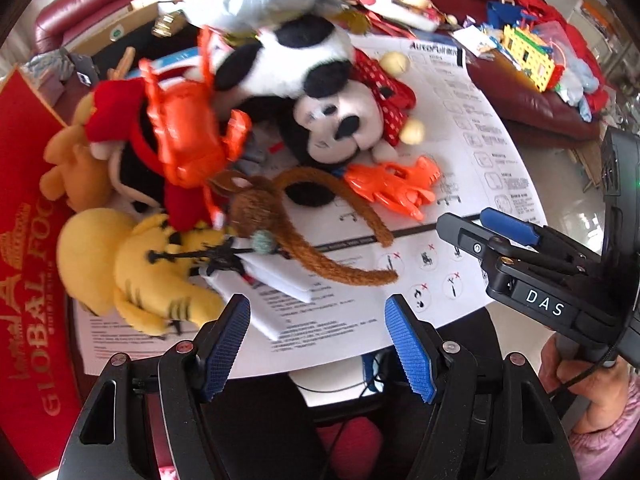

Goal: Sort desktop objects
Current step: 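Reach the right tool toward the brown fuzzy headband on the sheet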

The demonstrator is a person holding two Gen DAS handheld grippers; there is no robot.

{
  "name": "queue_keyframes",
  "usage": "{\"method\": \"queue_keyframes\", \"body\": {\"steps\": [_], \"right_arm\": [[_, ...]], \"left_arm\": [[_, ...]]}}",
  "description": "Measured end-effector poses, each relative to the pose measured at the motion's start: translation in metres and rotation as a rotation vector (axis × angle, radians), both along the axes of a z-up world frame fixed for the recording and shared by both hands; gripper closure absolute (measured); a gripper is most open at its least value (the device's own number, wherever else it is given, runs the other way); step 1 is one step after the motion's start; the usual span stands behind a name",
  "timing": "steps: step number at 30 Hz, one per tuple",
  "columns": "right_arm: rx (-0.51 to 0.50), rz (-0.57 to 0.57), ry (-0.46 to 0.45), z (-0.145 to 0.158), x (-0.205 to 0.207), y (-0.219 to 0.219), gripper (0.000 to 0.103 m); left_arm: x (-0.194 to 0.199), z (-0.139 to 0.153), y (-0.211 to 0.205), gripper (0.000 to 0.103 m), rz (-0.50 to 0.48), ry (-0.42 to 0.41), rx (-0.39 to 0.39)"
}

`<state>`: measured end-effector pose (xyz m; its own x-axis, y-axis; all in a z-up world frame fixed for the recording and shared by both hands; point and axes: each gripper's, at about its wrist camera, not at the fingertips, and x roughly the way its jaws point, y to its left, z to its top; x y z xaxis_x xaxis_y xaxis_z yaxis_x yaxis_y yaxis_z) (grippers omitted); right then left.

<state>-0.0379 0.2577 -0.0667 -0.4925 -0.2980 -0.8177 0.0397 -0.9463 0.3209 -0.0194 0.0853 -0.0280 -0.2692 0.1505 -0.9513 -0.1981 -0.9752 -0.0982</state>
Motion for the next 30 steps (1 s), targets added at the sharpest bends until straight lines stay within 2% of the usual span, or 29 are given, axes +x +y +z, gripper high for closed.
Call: {"method": "queue_keyframes", "body": {"steps": [8, 11, 15, 18, 22, 30], "right_arm": [[-0.008, -0.012, -0.012, -0.010, 0.004, 0.017, 0.034], [0.009, 0.022, -0.011, -0.014, 0.004, 0.013, 0.043], [-0.002, 0.061, -0.023, -0.022, 0.001, 0.006, 0.050], [-0.011, 0.081, -0.040, -0.029, -0.004, 0.001, 0.053], [-0.039, 0.111, -0.067, -0.038, -0.013, -0.006, 0.061], [-0.048, 0.162, -0.112, -0.059, -0.042, -0.026, 0.063]], "left_arm": [[-0.017, -0.035, 0.005, 0.032, 0.052, -0.072, -0.038], [-0.023, -0.041, 0.004, 0.032, 0.063, -0.066, -0.052], [-0.032, -0.048, 0.004, 0.032, 0.058, -0.041, -0.084], [-0.038, -0.052, 0.003, 0.047, 0.044, -0.029, -0.090], [-0.042, -0.054, 0.000, 0.056, 0.022, -0.015, -0.093], [-0.045, -0.056, -0.001, 0.057, -0.007, 0.004, -0.103]]}}
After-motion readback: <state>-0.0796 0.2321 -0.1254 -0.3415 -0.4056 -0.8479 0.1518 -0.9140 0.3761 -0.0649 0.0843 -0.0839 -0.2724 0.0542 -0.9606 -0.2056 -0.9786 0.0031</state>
